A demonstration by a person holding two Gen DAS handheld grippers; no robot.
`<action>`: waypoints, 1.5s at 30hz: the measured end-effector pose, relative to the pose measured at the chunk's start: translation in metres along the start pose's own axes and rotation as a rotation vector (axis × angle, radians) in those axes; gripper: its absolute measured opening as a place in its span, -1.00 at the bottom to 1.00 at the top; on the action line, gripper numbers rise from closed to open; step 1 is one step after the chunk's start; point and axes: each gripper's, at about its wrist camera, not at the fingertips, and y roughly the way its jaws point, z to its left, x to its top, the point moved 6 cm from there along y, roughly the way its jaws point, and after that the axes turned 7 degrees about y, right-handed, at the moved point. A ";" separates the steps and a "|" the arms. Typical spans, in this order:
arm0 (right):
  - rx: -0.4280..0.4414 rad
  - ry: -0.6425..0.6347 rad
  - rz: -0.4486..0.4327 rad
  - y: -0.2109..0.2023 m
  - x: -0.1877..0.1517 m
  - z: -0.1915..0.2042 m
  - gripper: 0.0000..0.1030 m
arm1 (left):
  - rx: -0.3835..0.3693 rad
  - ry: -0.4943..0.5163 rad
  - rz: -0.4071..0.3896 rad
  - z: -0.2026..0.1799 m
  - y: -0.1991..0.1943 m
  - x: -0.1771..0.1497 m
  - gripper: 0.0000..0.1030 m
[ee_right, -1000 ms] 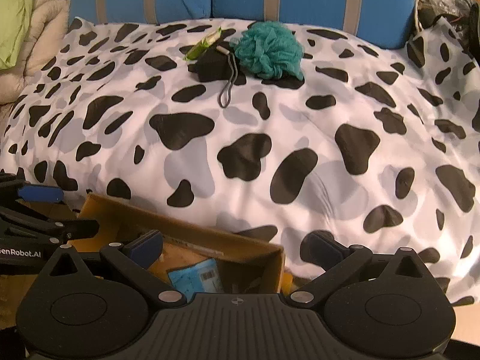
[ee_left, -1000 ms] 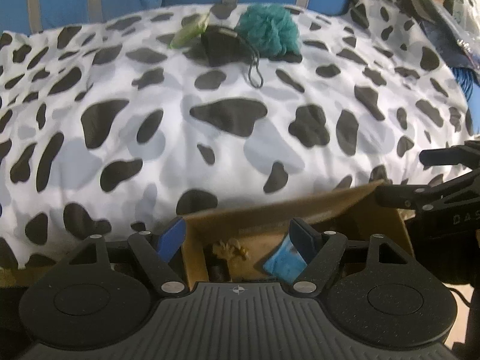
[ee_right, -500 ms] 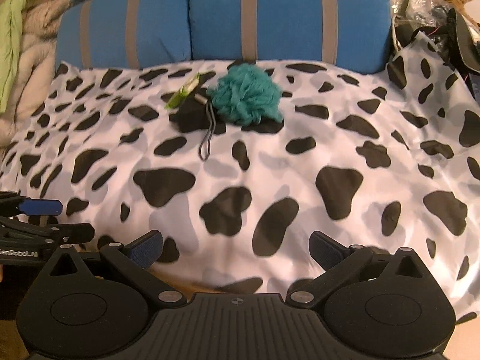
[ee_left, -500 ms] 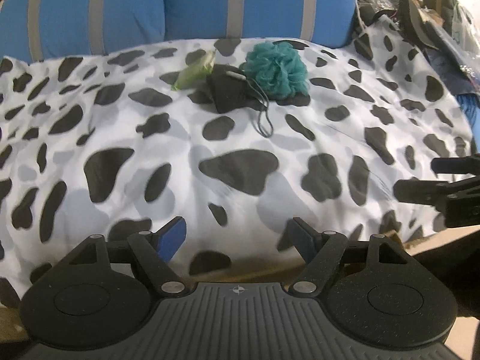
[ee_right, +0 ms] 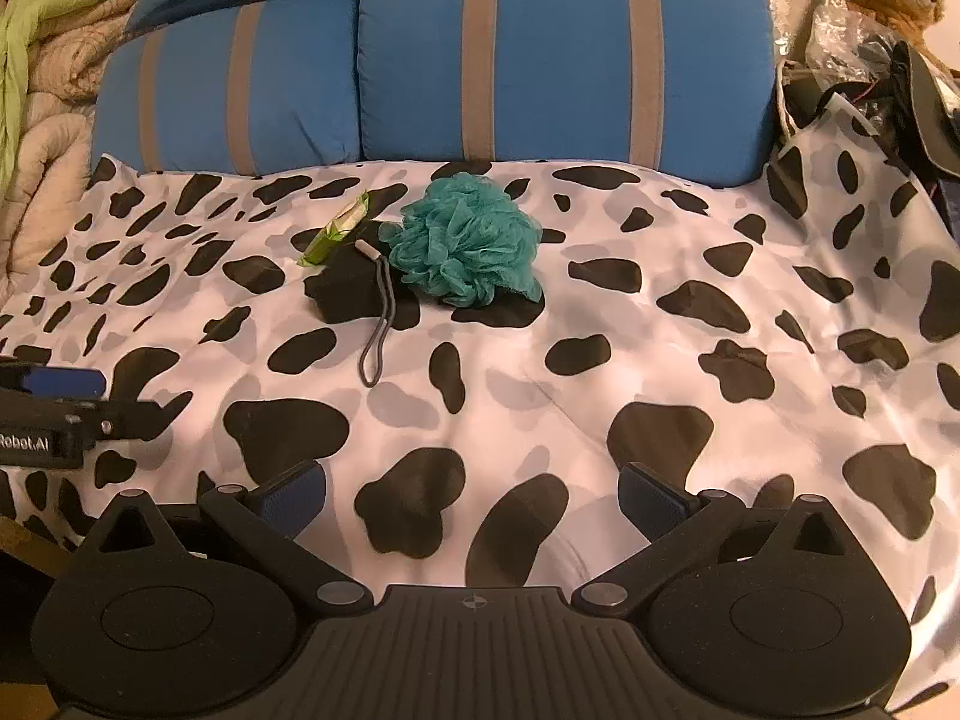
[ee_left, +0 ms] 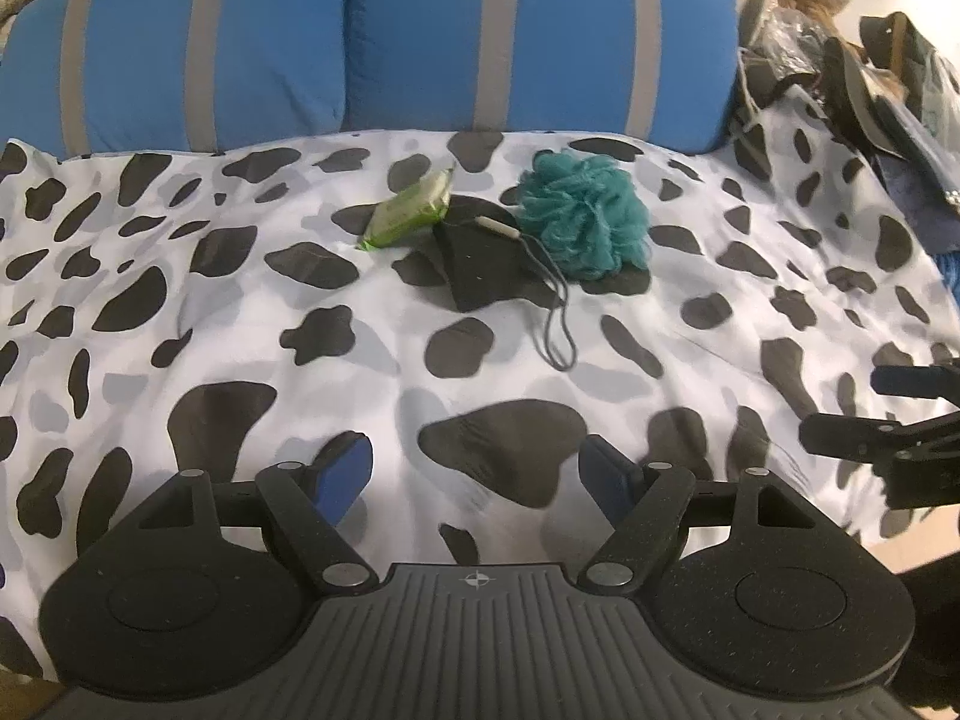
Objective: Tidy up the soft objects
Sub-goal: 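Move both open grippers back over the remaining items on the bed, then reach right gripper to the grey earphone cord and close on its plug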
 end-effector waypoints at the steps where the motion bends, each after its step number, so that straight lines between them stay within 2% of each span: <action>1: 0.004 0.004 0.000 0.002 0.002 -0.001 1.00 | 0.003 -0.003 0.002 0.002 0.002 0.000 0.46; 9: 0.001 -0.034 -0.040 0.019 0.023 0.001 1.00 | -0.015 -0.012 0.007 0.007 0.010 0.008 0.46; 17: 0.077 -0.082 -0.029 0.043 0.041 0.012 0.97 | -0.020 -0.019 -0.006 0.010 0.017 0.023 0.46; 22: 0.117 -0.107 -0.002 0.061 0.048 0.022 0.75 | -0.024 -0.025 -0.010 0.012 0.020 0.032 0.46; 32: 0.186 -0.170 0.038 0.099 0.062 0.050 0.50 | -0.029 -0.053 -0.010 0.019 0.021 0.040 0.46; 35: 0.191 -0.180 0.043 0.114 0.067 0.060 0.46 | -0.023 -0.053 -0.005 0.020 0.023 0.040 0.46; 40: 0.165 -0.167 0.050 0.141 0.075 0.068 0.32 | -0.005 -0.063 -0.008 0.024 0.024 0.040 0.46; 45: 0.160 -0.138 0.081 0.168 0.077 0.071 0.14 | -0.017 -0.076 -0.018 0.027 0.024 0.041 0.46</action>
